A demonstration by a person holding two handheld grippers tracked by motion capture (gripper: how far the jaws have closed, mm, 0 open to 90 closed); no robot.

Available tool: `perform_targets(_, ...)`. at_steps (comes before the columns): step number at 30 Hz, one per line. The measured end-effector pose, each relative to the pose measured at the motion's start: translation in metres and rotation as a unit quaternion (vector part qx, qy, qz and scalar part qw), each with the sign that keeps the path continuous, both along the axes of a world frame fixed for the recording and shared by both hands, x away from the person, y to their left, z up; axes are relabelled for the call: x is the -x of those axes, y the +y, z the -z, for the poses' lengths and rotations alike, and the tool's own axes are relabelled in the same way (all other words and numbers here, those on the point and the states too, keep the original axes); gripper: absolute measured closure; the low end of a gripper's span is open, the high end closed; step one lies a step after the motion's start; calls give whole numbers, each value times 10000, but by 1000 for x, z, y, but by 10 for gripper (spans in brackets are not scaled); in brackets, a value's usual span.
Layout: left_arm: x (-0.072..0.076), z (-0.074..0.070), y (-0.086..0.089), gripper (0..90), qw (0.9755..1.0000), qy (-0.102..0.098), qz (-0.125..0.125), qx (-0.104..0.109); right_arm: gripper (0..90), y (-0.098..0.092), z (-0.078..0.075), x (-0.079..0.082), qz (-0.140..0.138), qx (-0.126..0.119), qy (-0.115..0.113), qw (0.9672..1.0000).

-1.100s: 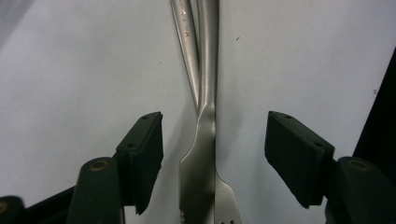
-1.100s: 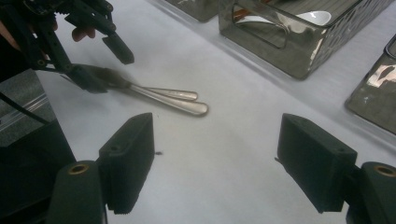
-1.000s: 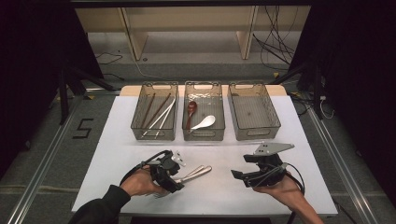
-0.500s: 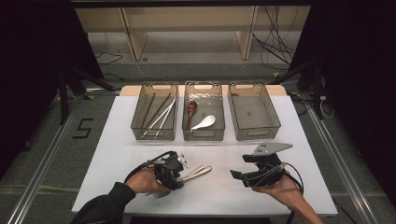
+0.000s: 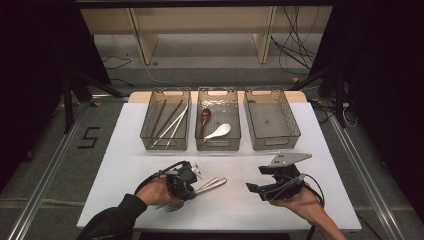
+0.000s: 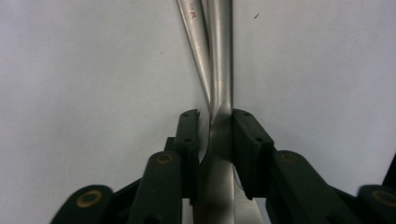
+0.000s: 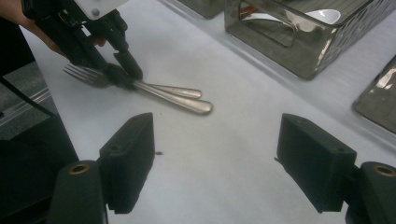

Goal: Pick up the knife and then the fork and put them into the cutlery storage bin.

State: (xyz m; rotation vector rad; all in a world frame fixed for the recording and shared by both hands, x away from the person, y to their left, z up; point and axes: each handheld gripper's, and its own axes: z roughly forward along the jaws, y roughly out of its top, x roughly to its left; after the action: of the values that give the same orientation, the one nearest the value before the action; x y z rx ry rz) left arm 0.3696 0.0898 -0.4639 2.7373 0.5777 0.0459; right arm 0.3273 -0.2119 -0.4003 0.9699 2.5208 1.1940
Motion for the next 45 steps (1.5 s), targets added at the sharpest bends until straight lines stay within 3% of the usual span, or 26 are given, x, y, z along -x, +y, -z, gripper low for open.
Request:
perform_targets(17,4,-8,-5,780,9999,9,94,-78,288,3,0,1,-28,52,-4,10000)
perform_targets(24,4,-4,-4,781,9998,42,72,-185,289,4,-1,1,-40,53,-6,10000)
perform_targets(31,3,-1,-5,738,9999,11,-64,-157,289,4,0,1,-50,55,-2,10000)
perform_targets(39,4,-1,-8,717,9997,-38,-30,-250,289,5,0,1,-35,52,6,10000)
perform_targets(45,4,-1,-8,782,9997,-22,-43,-223,289,5,0,1,-41,51,-3,10000)
